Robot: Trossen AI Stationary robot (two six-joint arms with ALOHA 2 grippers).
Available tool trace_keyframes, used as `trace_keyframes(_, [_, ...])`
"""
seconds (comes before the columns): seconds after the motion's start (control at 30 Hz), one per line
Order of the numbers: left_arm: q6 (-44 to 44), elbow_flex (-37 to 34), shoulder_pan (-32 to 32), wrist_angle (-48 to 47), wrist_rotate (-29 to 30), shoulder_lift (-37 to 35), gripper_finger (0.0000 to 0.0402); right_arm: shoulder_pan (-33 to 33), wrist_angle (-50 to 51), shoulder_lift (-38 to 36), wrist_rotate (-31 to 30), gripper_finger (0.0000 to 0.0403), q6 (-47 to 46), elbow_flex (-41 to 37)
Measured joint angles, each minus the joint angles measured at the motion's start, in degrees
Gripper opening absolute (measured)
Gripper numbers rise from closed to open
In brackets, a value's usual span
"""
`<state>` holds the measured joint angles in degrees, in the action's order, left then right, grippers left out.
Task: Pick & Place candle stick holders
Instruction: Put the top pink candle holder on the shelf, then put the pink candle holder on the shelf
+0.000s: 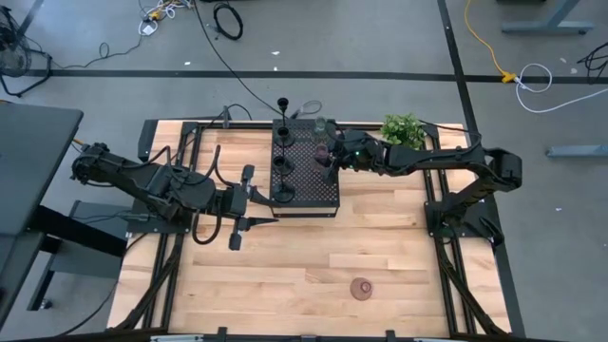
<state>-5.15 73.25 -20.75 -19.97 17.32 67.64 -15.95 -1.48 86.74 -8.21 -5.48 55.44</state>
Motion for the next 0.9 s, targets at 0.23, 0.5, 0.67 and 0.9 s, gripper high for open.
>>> trace_keyframes(0.23, [0.02, 0.0, 0.01, 0.0, 0.0, 0.0, 0.0138, -0.01, -0.07, 0.0, -0.16, 0.0185, 0.61, -0.02])
trace_keyframes(0.5, [0.09, 0.0, 0.0, 0.0, 0.0, 0.0, 0.0138, 0.01, -1.6, 0.07, 0.17, 0.0198, 0.71, -0.17])
trace_keyframes(0.67, [0.09, -0.02, 0.0, 0.01, 0.0, 0.0, 0.0138, 0.01, -1.21, 0.11, 0.09, 0.0234, 1.47, -0.22])
trace_keyframes(0.9, [0.09, -0.02, 0.0, 0.01, 0.0, 0.0, 0.0138, 0.03, -1.82, 0.11, 1.23, 0.0302, 2.79, -0.22])
